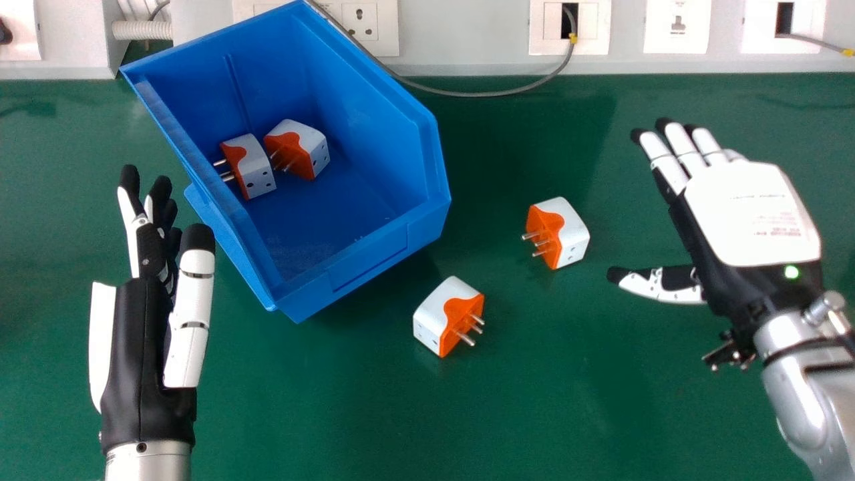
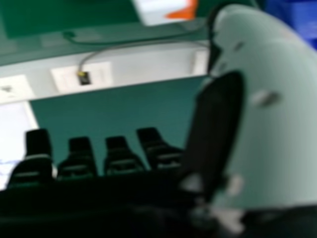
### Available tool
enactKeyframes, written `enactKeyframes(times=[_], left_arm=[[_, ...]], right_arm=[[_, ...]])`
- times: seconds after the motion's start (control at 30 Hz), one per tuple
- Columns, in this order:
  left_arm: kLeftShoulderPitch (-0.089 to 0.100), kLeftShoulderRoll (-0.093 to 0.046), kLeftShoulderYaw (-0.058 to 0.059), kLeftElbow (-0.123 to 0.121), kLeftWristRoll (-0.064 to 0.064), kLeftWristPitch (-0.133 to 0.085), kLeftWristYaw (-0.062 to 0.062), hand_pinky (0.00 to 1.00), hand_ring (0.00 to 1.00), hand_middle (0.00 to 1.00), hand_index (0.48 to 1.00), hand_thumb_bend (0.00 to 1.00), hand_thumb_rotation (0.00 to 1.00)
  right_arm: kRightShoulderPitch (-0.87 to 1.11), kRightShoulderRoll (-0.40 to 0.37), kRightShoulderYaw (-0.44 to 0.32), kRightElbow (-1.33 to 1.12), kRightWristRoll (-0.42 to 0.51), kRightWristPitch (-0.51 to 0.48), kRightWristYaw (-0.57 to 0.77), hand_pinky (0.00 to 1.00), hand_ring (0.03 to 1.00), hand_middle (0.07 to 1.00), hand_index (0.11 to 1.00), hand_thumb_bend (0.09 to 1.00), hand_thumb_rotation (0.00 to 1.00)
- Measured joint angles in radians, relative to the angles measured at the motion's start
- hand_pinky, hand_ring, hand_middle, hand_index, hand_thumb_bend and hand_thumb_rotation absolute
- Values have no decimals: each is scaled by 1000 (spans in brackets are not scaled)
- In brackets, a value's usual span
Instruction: Pick all objects and put in blue box
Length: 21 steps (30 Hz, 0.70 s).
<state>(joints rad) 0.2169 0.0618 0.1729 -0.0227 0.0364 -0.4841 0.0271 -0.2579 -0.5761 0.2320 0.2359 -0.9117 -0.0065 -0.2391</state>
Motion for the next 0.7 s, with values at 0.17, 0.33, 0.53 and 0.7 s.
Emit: enactKeyframes(times=[0.17, 0.33, 0.53, 0.7], left_arm=[[3, 0, 1, -2, 0, 0, 0, 1000, 1000, 1000, 1000, 410, 913], [9, 0, 0, -17, -3, 9, -1, 1000, 1000, 1000, 1000, 389, 907], [15, 0, 0, -37, 4, 15, 3, 1000, 1000, 1000, 1000, 417, 920], [18, 0, 0, -53, -1, 24, -1, 1000, 1000, 1000, 1000, 425, 902]], right_arm=[[-74, 12, 36, 124, 0, 0, 13, 802, 939, 962, 920, 552, 426], [-147, 42, 77, 239, 5, 3, 26, 826, 946, 974, 927, 570, 457], [-231, 56, 138, 343, -6, -2, 55, 876, 982, 997, 965, 573, 507], [-312, 51, 210, 436, -49, -22, 60, 874, 976, 999, 956, 591, 486]])
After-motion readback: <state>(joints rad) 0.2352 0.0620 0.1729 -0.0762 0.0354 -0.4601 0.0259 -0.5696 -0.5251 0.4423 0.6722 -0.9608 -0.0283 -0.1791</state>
